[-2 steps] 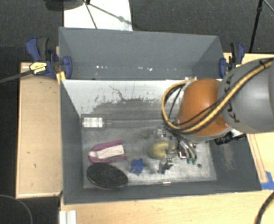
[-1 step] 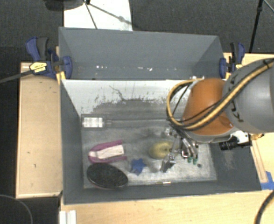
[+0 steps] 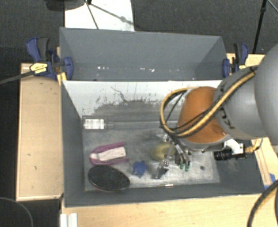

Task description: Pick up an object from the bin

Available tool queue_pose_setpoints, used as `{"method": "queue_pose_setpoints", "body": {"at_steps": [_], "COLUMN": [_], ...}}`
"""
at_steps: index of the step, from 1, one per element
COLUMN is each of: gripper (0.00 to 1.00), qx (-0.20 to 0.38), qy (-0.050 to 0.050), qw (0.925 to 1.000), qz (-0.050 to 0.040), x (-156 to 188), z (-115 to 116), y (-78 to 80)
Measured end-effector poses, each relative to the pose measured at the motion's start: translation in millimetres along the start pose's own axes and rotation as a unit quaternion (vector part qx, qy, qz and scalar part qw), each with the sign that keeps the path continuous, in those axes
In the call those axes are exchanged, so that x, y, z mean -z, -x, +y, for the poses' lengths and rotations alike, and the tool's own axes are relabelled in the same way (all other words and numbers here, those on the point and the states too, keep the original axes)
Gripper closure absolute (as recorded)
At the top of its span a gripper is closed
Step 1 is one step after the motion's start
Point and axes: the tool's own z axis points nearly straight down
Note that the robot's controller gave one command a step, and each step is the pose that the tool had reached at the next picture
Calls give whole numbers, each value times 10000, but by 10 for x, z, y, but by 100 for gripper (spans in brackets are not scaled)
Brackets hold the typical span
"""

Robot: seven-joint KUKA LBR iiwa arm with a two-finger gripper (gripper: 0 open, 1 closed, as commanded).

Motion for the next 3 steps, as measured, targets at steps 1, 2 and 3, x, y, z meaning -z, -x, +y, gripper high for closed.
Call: {"method": "queue_pose_setpoints", "body": {"at_steps": [1,2,3], "gripper": [0,100,100], "qx": [-298,-296,-268], "qy": [2,8,16], "qw": [9996,9996,9996], "qz": [-7,2,-40], "x": [7,14,1312], "z": [174,181,190], "y": [47,42,64]}}
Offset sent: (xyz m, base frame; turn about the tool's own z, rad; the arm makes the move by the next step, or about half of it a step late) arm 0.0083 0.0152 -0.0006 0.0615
